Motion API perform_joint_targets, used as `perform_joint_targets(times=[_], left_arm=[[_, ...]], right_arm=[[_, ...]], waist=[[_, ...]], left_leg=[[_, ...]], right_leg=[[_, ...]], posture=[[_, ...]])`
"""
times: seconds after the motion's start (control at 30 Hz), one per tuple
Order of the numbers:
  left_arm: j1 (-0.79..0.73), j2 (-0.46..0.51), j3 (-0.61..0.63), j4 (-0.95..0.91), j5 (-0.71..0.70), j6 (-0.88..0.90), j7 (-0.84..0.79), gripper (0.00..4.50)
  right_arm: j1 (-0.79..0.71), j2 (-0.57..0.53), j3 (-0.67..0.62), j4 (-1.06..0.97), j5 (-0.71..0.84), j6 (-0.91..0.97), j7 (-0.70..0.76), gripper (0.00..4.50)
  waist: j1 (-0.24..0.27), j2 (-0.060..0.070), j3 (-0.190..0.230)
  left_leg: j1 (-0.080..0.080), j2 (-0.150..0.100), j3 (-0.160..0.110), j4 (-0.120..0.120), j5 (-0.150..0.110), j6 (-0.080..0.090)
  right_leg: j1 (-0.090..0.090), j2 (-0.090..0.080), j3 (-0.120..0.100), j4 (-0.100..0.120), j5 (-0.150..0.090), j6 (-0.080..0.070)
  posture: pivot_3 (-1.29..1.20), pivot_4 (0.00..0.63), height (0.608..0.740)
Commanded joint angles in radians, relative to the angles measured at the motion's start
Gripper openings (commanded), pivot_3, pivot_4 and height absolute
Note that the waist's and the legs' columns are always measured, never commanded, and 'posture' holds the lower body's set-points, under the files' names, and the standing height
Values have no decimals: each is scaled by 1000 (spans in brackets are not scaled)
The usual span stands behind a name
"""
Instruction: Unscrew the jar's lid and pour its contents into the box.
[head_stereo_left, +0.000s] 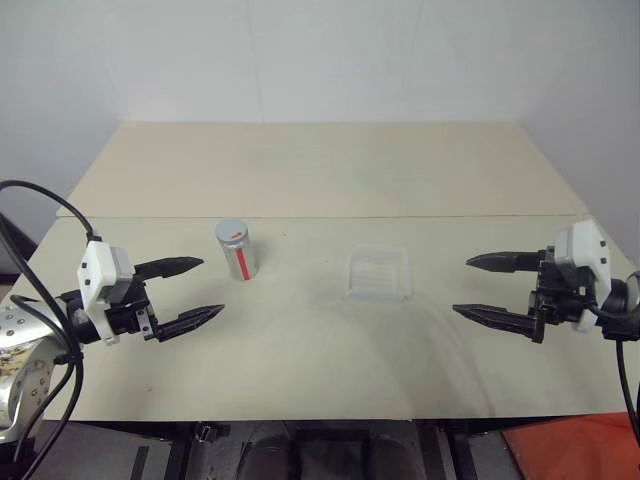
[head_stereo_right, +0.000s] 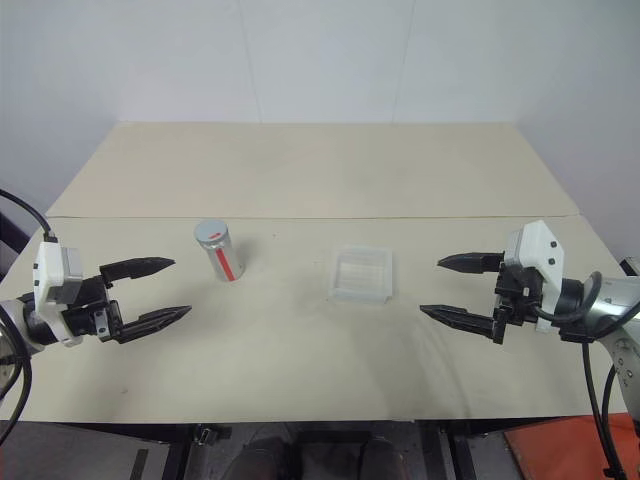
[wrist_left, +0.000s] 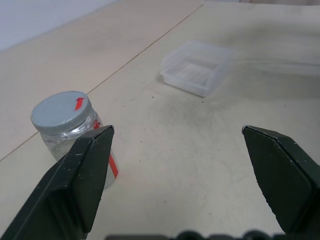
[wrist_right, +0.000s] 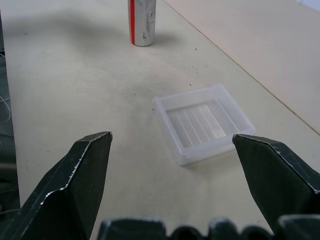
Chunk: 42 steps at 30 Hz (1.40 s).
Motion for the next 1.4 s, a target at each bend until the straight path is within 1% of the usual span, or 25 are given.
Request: perform_joint_targets(times=[0.03, 0.4, 0.47, 0.53, 0.63, 0.73, 0.8, 0.87, 0.93, 1.07, 1.17, 1.2, 1.23, 1.33, 1.37, 1.4], left_arm=[[-1, 4, 19, -18, -16, -8, 1, 4462], [0, -7, 15, -27, -14, -9, 20, 4462], [-1, -16, 0, -38, 2, -5, 49, 4462], [5, -30, -27, -47, 53, -3, 108, 4462], [18, -98, -44, -92, 79, 20, 235, 4462], [13, -192, -65, -151, 101, 50, 384, 4462], [8, -234, -75, -205, 58, 151, 480, 4462], [7, -271, -92, -253, 61, 216, 573, 4462], [20, -302, -115, -289, 98, 231, 636, 4462], [53, -399, -161, -341, 180, 232, 792, 4462], [63, -501, -194, -378, 265, 247, 957, 4462], [66, -530, -210, -382, 303, 237, 1001, 4462], [68, -550, -235, -383, 348, 220, 1036, 4462], [62, -588, -319, -363, 474, 148, 1102, 4462], [60, -595, -338, -354, 503, 127, 1113, 4462], [46, -622, -347, -340, 522, 117, 1140, 4462]], right_arm=[[-9, -19, -31, -16, 13, -2, 8, 4500], [-13, -20, -30, -12, 11, -4, 21, 4500], [-14, -19, -29, -12, 11, -4, 20, 4500], [-14, -18, -25, -12, 10, -2, 19, 4500], [-14, -22, -20, -7, 6, -5, 27, 4500], [-29, -23, -7, 4, 3, -9, 35, 4500], [-46, -23, 6, 13, -1, -10, 41, 4500], [-59, -24, 16, 21, -4, -11, 47, 4500], [-69, -24, 23, 28, -7, -12, 54, 4500], [-82, -23, 33, 38, -11, -14, 62, 4500], [-80, -19, 34, 35, -13, -16, 63, 4500], [-79, -18, 33, 34, -13, -17, 62, 4500], [-78, -16, 31, 34, -12, -16, 61, 4500], [-76, -11, 32, 33, -14, -17, 57, 4500], [-76, -10, 34, 33, -15, -18, 57, 4500], [-79, -10, 35, 34, -15, -19, 58, 4500]], waist=[[0, 0, 0], [0, 0, 0], [0, 0, 0], [0, 0, 0], [1, 0, 0], [2, 0, 0], [2, 0, 0], [1, 0, 0], [2, 0, 0], [1, 0, 0], [2, 0, 0], [2, -1, 0], [3, -1, 0], [4, 0, 0], [4, 0, 0], [4, 0, 0]], left_leg=[[0, 0, 0, 0, 0, 0], [0, 0, 0, 0, 0, 0], [0, 0, 0, 0, 0, 0], [0, 0, 0, 0, 0, 0], [0, 0, 0, 0, 0, 0], [0, 0, -1, 0, 0, 0], [0, 0, -1, 0, 0, 0], [1, 0, -2, 0, 0, 0], [1, 0, -2, 0, 0, 0], [1, 0, -2, 0, 0, 0], [4, 0, -2, 0, -1, 1], [6, 0, -2, 0, -2, 3], [9, 0, -3, -1, -3, 5], [11, -1, -3, -1, -6, 7], [11, -1, -3, -1, -6, 7], [10, -1, -3, -1, -6, 7]], right_leg=[[0, 0, 0, 0, 0, 0], [0, 0, 0, 0, 0, 0], [0, 0, 0, 0, 0, 0], [0, 0, 0, 0, 0, 0], [0, 0, 0, 0, 0, 0], [1, 0, 0, 0, 0, 0], [1, -1, 0, 0, 0, 0], [2, -1, 0, 0, 0, 0], [2, -1, 0, 0, 0, 0], [3, -1, 1, 0, 0, 0], [6, -1, 0, -1, 0, 0], [9, -1, 0, -3, 0, 0], [13, -1, -1, -10, 0, 0], [15, -2, -1, -10, 0, 0], [15, -3, -1, -10, 0, 0], [15, -3, -1, -11, 0, 0]], posture=[[0, 150, 740], [0, 150, 740], [0, 150, 740], [0, 150, 740], [0, 150, 740], [0, 150, 740], [0, 150, 740], [0, 150, 740], [0, 150, 740], [0, 150, 740], [0, 150, 740], [0, 150, 740], [0, 150, 740], [0, 150, 740], [0, 150, 740], [0, 150, 740]])
